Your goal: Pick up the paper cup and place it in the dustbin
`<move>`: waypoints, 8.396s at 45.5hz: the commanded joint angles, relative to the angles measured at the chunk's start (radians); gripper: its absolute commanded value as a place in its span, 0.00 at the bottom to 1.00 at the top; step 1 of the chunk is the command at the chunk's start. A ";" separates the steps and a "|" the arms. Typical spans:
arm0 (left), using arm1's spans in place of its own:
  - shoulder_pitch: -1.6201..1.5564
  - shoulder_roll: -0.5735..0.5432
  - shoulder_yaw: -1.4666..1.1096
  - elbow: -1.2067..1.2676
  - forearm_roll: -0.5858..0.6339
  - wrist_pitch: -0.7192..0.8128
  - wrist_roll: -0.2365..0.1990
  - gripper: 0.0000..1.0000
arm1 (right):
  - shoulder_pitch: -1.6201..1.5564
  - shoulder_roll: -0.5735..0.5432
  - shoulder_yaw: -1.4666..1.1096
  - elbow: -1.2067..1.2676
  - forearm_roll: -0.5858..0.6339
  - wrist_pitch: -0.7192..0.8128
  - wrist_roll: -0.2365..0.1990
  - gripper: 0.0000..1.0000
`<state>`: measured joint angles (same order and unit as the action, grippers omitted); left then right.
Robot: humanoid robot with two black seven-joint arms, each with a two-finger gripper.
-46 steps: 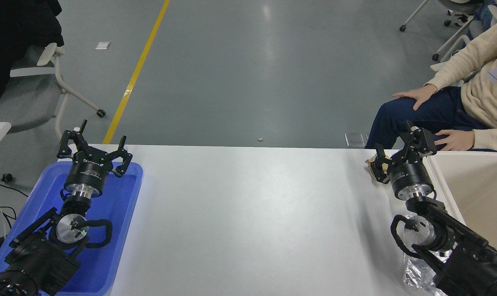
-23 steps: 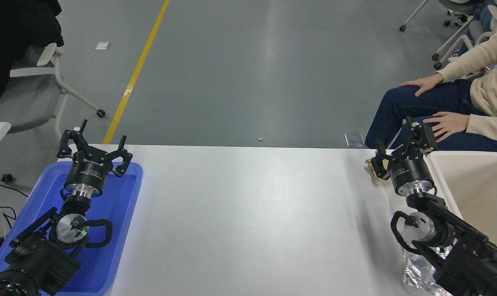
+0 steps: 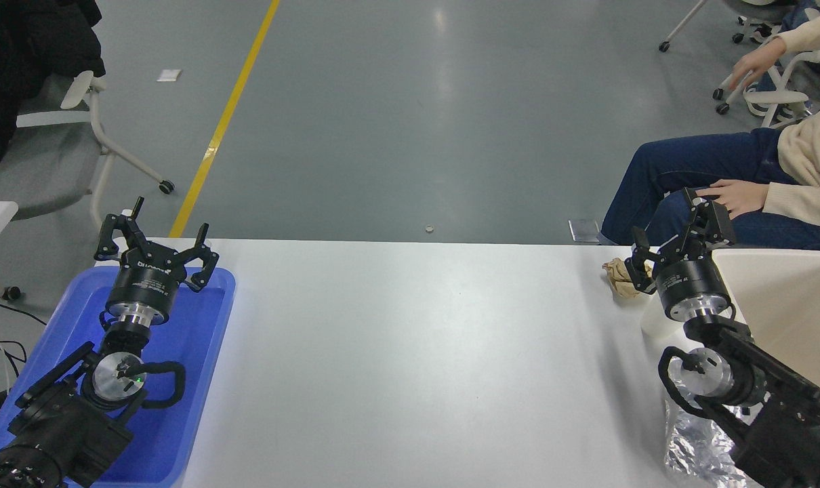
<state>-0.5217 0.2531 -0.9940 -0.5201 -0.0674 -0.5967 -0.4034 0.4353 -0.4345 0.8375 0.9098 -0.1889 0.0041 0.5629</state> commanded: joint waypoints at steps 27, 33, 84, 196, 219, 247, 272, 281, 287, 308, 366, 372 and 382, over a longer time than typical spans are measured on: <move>0.000 0.000 -0.002 0.000 -0.002 -0.003 0.000 1.00 | 0.828 -0.322 -1.566 0.040 0.012 0.007 0.002 1.00; 0.000 0.000 -0.002 0.000 -0.002 -0.003 0.000 1.00 | 1.019 -0.247 -1.866 0.057 0.012 0.053 0.002 1.00; 0.000 0.000 -0.002 0.000 -0.002 0.001 0.000 1.00 | 1.926 0.106 -2.281 0.251 -0.331 0.781 -0.291 1.00; 0.000 0.000 -0.002 0.000 0.000 -0.003 0.000 1.00 | 0.761 -0.066 -1.841 -0.203 -0.024 0.100 -0.443 0.94; 0.000 0.000 -0.002 0.000 0.000 -0.003 0.000 1.00 | 0.746 -0.036 -1.796 -0.201 -0.001 0.070 -0.443 0.86; 0.000 0.000 -0.002 0.000 0.000 -0.003 0.000 1.00 | 0.723 -0.030 -1.752 -0.183 0.022 0.086 -0.445 0.00; 0.000 0.000 -0.002 0.000 -0.002 -0.003 0.000 1.00 | 0.996 -0.087 -1.913 0.130 0.006 0.162 -0.485 0.00; 0.000 0.000 -0.002 0.000 0.000 -0.003 0.000 1.00 | 1.187 -0.085 -2.034 0.294 -0.007 0.198 -0.485 0.00; 0.000 0.000 -0.002 0.000 0.000 0.000 0.000 1.00 | 1.359 -0.090 -2.109 0.377 -0.052 0.309 -0.486 0.00; 0.000 0.000 0.000 0.000 0.000 0.001 0.000 1.00 | 1.852 -0.145 -2.167 0.647 -0.136 0.528 -0.485 0.00; 0.000 0.000 0.000 0.000 0.000 0.001 -0.002 1.00 | 2.116 -0.300 -2.479 0.494 -0.138 0.636 -0.485 0.00; 0.000 0.000 0.000 0.000 -0.002 0.001 -0.002 1.00 | 2.018 -0.355 -2.496 0.422 -0.138 0.573 -0.485 0.00; 0.002 0.000 0.000 0.000 0.000 0.000 0.000 1.00 | 1.826 -0.434 -2.482 0.301 -0.119 0.452 -0.485 0.00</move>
<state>-0.5213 0.2530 -0.9940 -0.5203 -0.0684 -0.5955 -0.4043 2.4387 -0.7737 -1.6358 1.3382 -0.3209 0.5631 0.0782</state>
